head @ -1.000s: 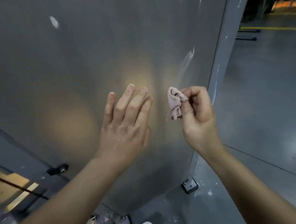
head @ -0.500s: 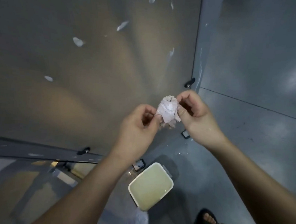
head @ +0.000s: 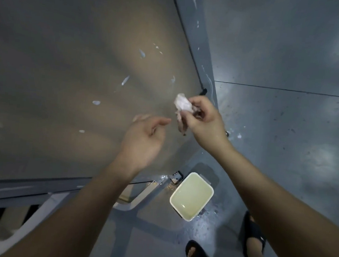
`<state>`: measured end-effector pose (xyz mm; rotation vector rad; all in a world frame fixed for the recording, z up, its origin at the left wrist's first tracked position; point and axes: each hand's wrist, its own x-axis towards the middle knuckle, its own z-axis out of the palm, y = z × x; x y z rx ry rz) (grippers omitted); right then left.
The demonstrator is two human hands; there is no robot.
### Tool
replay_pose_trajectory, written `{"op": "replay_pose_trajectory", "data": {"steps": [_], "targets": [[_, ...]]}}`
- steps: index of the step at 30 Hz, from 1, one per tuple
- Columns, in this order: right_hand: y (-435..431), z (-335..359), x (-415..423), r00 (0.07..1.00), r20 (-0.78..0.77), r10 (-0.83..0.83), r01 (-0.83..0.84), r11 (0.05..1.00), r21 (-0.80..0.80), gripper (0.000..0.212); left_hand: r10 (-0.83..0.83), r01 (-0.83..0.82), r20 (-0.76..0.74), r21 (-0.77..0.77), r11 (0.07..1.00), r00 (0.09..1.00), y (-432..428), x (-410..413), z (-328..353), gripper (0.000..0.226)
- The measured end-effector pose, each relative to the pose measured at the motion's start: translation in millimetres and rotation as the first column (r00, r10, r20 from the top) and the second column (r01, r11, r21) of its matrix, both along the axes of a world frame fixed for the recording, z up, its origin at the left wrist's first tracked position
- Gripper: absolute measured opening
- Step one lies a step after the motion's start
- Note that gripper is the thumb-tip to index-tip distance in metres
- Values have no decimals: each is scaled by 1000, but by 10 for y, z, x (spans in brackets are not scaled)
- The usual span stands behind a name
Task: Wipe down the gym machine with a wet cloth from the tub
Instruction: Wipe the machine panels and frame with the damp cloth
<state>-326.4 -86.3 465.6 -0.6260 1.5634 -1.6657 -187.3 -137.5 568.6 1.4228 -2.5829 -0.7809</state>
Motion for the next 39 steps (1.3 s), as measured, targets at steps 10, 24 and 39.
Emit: {"op": "replay_pose_trajectory", "data": {"steps": [10,24,39], "targets": [[-669,183,419,948,-81,-309,292,941,-170,11,-162,396,389,-654,644,907,98,264,451,32],[-825,257,185,901,-121,-417,433,876,210,13,123,514,666,-666,540,735,-191,278,1107,85],[-769,359,538,953,-110,-283,299,936,187,19,186,521,725,-626,580,663,-227,243,1067,96]]}}
